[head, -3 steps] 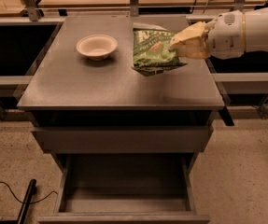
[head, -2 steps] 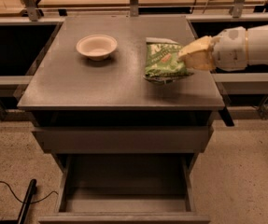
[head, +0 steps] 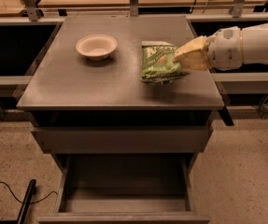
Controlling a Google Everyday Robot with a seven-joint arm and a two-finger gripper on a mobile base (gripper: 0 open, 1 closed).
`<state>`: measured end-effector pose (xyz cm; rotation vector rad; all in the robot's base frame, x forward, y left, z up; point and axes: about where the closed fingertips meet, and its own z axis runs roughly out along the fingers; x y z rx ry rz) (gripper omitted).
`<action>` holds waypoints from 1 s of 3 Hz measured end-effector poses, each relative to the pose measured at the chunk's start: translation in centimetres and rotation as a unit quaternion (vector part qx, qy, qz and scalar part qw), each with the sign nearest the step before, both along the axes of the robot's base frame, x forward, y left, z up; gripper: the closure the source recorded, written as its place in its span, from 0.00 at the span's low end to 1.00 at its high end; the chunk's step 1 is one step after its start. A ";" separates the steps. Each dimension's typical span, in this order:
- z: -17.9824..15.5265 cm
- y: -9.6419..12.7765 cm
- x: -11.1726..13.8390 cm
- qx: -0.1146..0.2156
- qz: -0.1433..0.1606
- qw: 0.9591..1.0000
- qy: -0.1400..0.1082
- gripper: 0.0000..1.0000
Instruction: Pick green jalapeno chip bag from middle drawer and place on counter
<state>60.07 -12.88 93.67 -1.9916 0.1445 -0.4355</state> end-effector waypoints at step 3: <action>1.8 -4.5 -2.3 0.004 -0.038 0.999 0.011 0.00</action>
Offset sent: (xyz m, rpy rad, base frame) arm -0.0137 -0.0208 0.0134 -0.0867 0.0157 -0.0271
